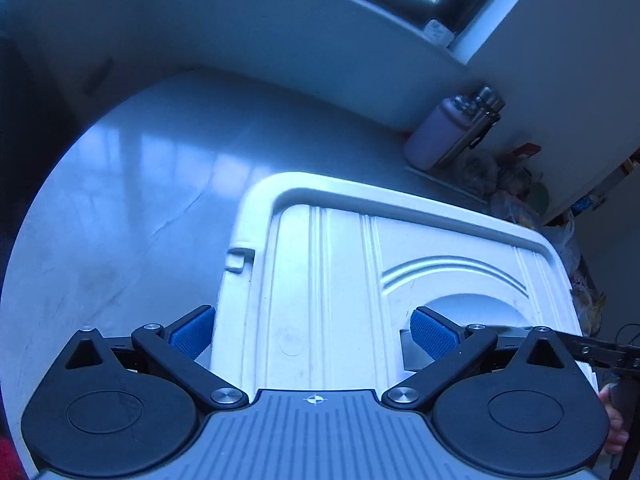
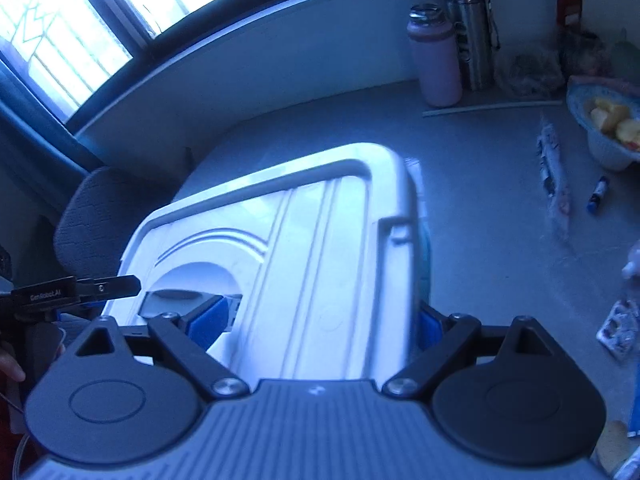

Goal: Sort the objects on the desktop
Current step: 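Lower the lid onto the teal bin rim with both grippers, then open both grippers to release the lid on the bin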

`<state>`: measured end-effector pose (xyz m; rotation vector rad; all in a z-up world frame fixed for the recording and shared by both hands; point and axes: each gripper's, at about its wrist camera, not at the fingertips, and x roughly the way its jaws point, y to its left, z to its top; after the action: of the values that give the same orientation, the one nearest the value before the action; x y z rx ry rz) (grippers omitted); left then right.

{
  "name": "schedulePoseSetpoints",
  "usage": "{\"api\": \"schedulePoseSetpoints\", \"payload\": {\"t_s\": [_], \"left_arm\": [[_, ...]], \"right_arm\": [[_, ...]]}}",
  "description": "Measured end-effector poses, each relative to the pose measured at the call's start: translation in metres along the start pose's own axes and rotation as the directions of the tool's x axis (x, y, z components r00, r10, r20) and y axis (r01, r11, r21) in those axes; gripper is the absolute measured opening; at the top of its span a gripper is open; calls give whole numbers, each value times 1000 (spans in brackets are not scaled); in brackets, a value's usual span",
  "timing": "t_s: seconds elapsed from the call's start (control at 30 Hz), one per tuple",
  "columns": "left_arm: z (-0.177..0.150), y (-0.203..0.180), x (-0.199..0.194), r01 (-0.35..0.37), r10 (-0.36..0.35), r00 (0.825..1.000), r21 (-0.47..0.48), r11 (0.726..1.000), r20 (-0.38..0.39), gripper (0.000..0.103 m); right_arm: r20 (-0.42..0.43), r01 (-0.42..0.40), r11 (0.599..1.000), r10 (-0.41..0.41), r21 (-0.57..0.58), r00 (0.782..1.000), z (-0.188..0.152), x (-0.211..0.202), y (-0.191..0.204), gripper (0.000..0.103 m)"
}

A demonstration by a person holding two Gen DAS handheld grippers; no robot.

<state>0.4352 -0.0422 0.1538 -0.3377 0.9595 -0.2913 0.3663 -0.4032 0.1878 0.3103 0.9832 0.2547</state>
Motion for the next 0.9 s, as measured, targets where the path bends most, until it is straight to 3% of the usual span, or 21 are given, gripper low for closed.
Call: {"api": "schedulePoseSetpoints", "payload": {"t_s": [0.33,0.53,0.77,0.87,0.9], "left_arm": [[-2,-9,-3,-24,23,1000,67,997,18,103],[1,-15,-13,-23,19,998,73,997,56,103],[5,-15,-30,-90,82,992,82,993,94,103],[6,-10,-28,-125,120,991,82,989,67,103],[4,-8,-25,-128,124,991,86,988,55,103]], "right_arm": [[72,125,988,-119,-95,990,2,-21,14,93],[103,146,985,-136,-96,985,3,-31,10,93],[112,196,976,-185,-91,976,1,-34,2,93],[80,212,971,-204,-108,976,-3,-30,0,85],[67,217,970,-211,-113,975,-4,-28,-1,71]]}}
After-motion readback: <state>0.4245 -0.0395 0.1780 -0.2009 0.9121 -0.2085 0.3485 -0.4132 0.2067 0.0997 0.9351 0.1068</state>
